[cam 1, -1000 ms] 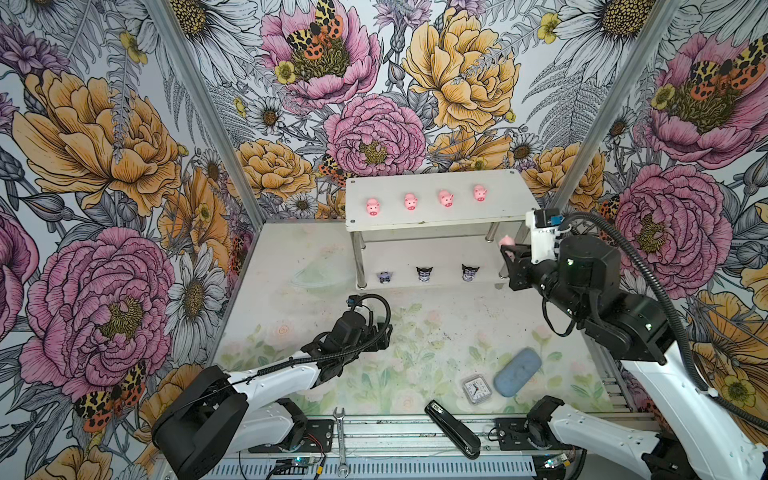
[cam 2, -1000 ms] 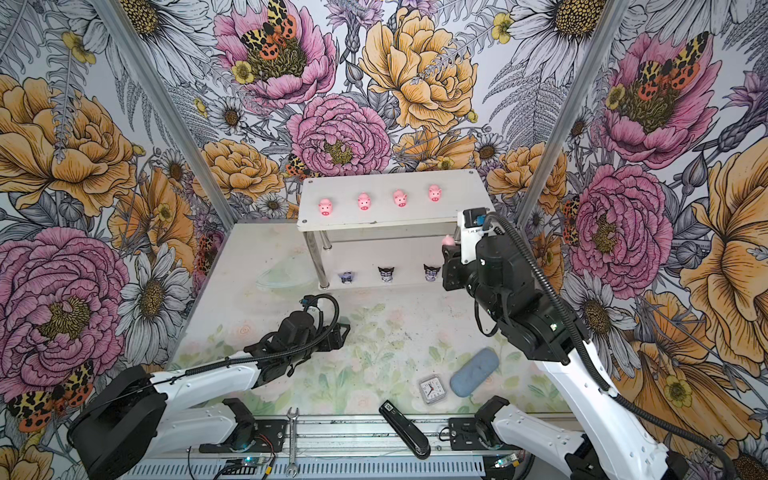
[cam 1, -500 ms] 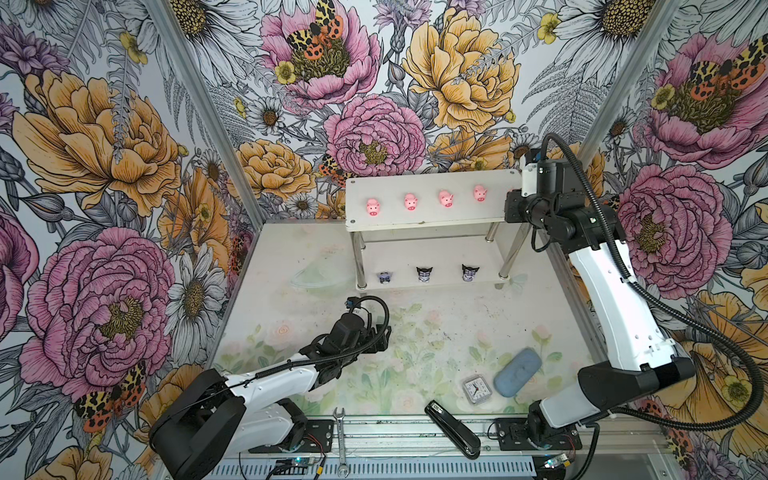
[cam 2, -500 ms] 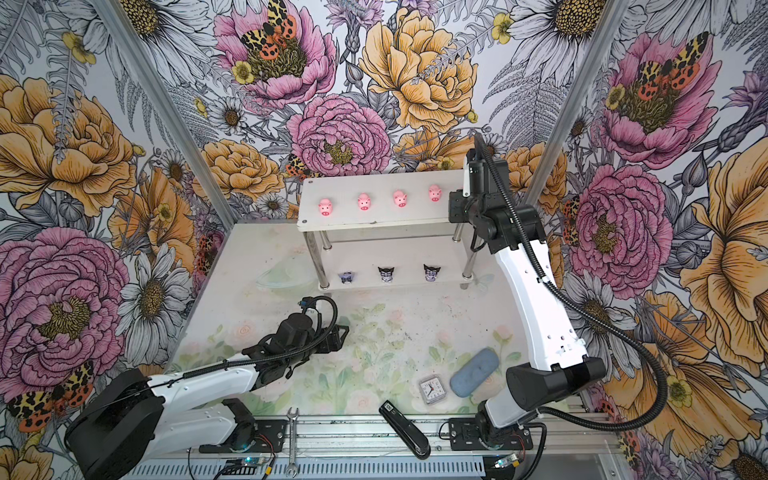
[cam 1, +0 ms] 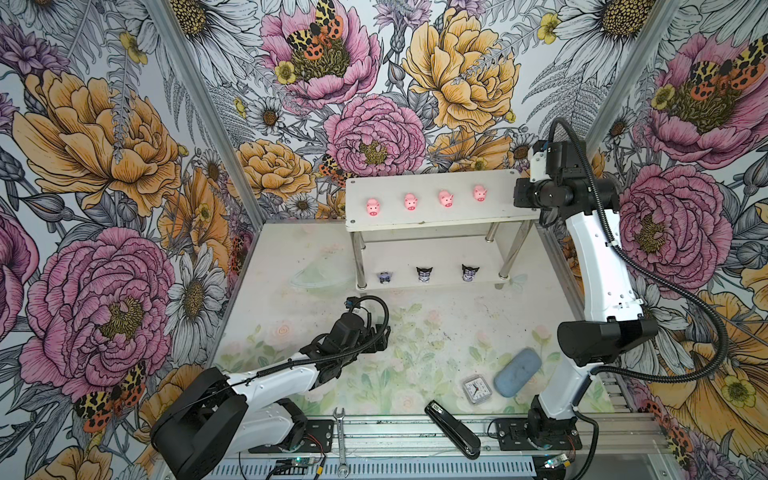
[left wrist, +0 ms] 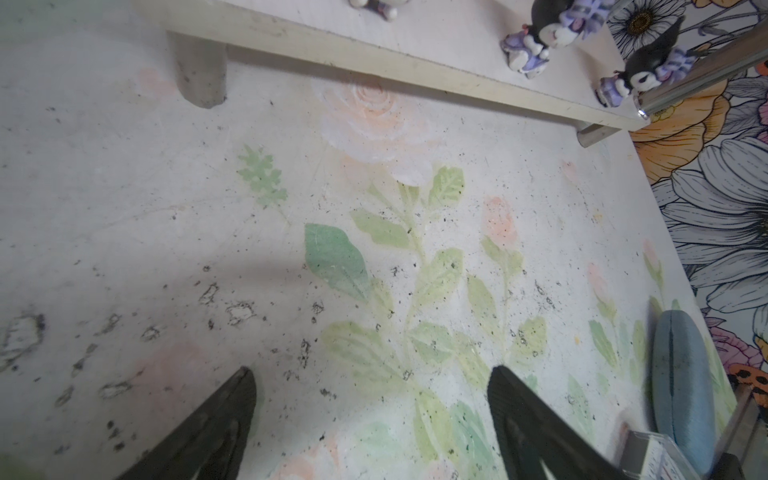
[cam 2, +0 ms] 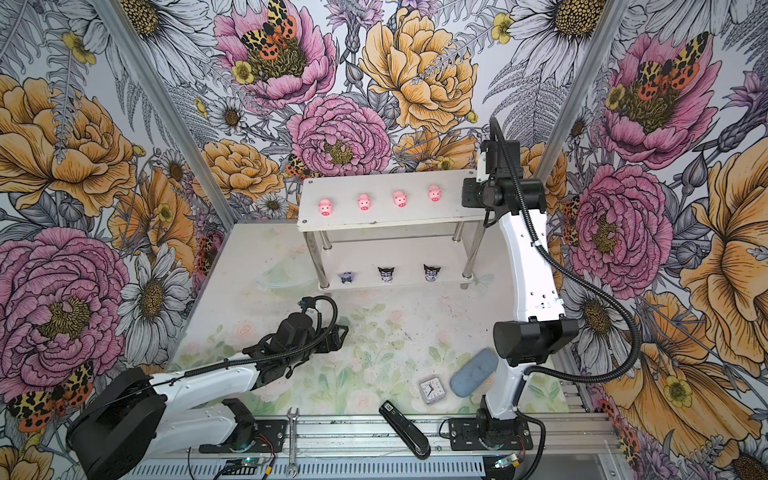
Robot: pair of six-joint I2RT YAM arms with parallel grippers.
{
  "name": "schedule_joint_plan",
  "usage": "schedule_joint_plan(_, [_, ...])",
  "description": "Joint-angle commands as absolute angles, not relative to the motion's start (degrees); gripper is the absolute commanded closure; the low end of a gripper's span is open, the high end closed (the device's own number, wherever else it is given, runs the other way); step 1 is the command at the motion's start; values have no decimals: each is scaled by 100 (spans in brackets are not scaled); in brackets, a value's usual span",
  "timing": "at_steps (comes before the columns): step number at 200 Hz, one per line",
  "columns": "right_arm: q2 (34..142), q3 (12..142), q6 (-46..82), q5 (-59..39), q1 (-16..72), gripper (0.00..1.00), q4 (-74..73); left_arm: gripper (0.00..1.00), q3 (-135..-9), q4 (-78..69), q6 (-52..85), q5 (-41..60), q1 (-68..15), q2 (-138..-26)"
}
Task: Place and organize the plastic toys onto the shelf
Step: 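Carry the last pink pig up over the shelf top end, then lower the pink pig onto the shelf top beside the row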
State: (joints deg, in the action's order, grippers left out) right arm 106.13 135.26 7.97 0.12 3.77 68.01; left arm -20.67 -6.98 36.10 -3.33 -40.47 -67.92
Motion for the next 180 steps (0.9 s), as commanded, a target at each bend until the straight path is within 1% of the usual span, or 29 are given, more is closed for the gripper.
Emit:
schedule_joint_plan(1, [10757,13861,688,-118,367,80,7083,11,-2116,-854,3628,-228,-4000,-6851])
schedule_joint_plan(91, [11328,14556,652,-125,363,80,7245,11,-2186,-847,3640,-230,-3999,-6926])
schedule_joint_plan(143, [11527,14650,581,-84,360,79,7264,11,-2257,-809,3614,-226,-3999,-6961])
schedule_joint_plan(180, [11597,14666,519,-57,359,76,7259,11,-2294,-815,3621,-224,-4000,-7030])
